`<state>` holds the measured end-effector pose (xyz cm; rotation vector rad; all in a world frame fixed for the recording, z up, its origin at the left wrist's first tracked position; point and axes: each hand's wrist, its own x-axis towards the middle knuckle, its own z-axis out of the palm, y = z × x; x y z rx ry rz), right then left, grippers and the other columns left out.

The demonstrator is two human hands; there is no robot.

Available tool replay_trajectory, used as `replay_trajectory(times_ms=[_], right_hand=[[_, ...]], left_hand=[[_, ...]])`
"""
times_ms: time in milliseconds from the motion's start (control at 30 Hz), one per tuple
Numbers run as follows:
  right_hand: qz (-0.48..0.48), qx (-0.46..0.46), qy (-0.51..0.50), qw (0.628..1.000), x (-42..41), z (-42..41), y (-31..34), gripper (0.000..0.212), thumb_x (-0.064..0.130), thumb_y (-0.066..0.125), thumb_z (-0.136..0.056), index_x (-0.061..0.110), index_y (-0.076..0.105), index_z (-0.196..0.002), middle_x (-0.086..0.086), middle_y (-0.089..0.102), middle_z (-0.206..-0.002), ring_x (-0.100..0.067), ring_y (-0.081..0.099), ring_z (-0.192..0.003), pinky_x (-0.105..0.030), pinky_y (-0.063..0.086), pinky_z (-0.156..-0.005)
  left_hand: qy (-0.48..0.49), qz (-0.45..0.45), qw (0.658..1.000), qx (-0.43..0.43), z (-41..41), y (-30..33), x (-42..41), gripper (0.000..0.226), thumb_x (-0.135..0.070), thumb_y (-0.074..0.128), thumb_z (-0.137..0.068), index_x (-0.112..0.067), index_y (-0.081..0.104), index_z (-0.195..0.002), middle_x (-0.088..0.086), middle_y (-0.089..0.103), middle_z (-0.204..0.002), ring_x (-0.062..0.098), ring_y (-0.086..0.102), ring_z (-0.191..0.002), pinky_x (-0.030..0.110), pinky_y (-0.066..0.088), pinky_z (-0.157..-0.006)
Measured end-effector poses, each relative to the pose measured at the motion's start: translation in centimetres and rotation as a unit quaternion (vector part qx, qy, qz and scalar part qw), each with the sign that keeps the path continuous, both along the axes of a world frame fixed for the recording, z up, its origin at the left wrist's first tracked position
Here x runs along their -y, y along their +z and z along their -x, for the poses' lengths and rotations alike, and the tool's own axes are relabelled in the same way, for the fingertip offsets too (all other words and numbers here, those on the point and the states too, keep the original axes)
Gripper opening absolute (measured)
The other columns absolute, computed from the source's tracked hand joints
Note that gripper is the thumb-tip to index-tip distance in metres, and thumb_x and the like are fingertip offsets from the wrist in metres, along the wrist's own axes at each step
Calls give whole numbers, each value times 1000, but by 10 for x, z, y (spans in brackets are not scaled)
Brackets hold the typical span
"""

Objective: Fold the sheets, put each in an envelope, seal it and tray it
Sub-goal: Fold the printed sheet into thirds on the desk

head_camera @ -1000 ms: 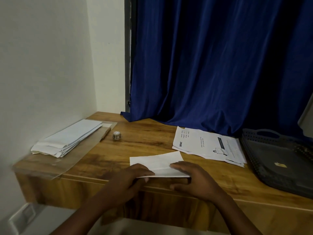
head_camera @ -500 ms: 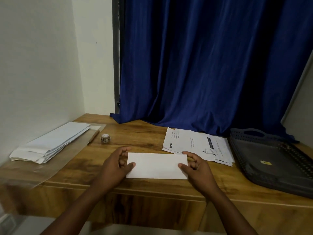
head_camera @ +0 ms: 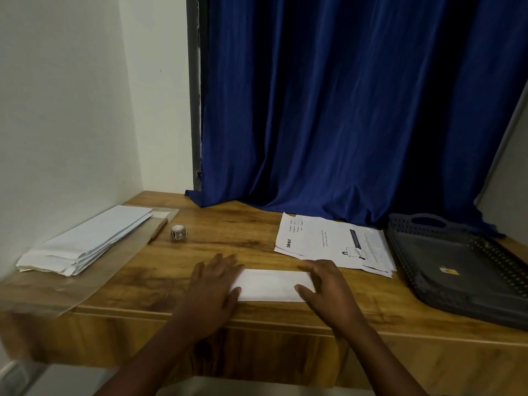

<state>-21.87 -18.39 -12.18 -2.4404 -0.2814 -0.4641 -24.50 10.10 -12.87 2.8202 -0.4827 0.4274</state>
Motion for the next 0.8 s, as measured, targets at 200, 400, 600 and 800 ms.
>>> replay_trajectory(times_ms=[200,400,600,800], right_hand=[[40,-11,-9,999,-3,2,1,59,49,68,-88,37,47,-142,9,48,-149,-12,45,-135,-41,43,-112],[181,36,8,983,-30,17,16,62,37,54,-99,29,29,-155,2,32,-161,-16,28,-148,-38,20,-125],[154,-103,149,971,-85,17,9,60,44,27,-106,25,14,-161,4,12,-170,-11,6,-156,-39,3,-127],[200,-154,117,961,-66,7,5,76,69,13,-98,27,11,-162,7,7,-170,-12,1,-156,-43,0,-125]], left_hand=[[-30,-110,992,-60,7,5,36,88,-74,-7,-88,-28,11,-161,-1,3,-169,22,-4,-156,57,-9,-123],[-40,-114,990,-71,3,-2,36,92,-80,0,-89,-25,8,-162,1,2,-169,20,1,-156,47,-2,-125],[-64,-123,988,-71,2,-1,31,88,-68,13,-85,-25,5,-162,1,1,-170,21,-3,-156,44,-4,-123],[-52,-119,988,-81,1,-1,31,98,-85,4,-86,-24,6,-162,0,-1,-170,18,-4,-156,42,-4,-123]])
